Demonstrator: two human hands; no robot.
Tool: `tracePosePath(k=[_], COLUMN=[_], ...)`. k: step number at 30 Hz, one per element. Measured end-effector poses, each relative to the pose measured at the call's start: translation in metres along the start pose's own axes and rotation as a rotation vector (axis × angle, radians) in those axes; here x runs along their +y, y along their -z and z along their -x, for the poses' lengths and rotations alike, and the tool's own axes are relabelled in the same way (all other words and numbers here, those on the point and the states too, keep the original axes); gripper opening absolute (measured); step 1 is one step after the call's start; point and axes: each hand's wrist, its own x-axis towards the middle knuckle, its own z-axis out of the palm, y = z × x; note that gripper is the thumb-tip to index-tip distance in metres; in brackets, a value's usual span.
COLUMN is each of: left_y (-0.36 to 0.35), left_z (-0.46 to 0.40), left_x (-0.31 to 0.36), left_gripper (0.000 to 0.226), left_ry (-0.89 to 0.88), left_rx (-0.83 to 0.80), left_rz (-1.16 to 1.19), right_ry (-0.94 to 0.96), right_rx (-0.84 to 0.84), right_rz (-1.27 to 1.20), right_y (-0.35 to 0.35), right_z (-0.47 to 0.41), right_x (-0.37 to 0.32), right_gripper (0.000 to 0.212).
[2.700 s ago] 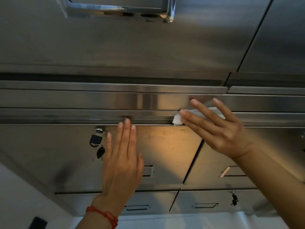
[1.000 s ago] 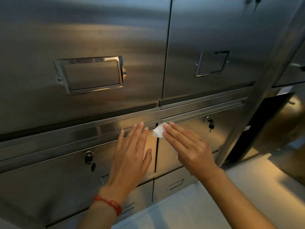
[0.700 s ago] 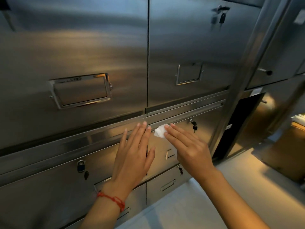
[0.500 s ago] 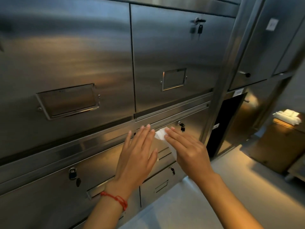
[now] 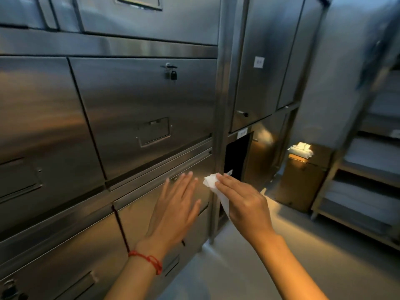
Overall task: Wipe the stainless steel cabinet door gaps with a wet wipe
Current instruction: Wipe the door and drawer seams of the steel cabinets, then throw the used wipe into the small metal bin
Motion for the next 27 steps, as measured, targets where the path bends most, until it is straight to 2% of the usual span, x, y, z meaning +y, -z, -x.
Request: tracePosePath(k=[5, 8, 12, 21, 27], left_y=[-0.018, -0.036, -0.049, -0.090, -0.120], left_z=[-0.037, -0.059, -0.087, -0.138, -0.174], left_x=[0.061, 0.097, 0.151, 0.261, 0.312], left_gripper=[0.065, 0.055, 0.053, 0.054, 0.054], left_ry=[-0.053, -0.110, -0.173, -0.329, -0.439], left_rx=[-0.072, -0.077, -0.080, -0.164, -0.196], left_rz=[0.112, 0.106, 0.093, 0.213, 0.249], right_ry=[-0.007, 0.006, -0.010, -0.175, -0.266], right_rx=[0.023, 0.018, -0.041, -0.094, -0.106], right_rz=[0.092, 0.171, 0.272, 0.462, 0.584], right_y=[0.045, 0.074, 0.110, 0.189, 0.217], right_z=[0.015, 0.029, 0.052, 0.093, 0.113], right_x=[0.054, 0.090, 0.134, 0.206, 0.245], right_gripper=[0.047, 0.045, 0.049, 0.055, 0.057])
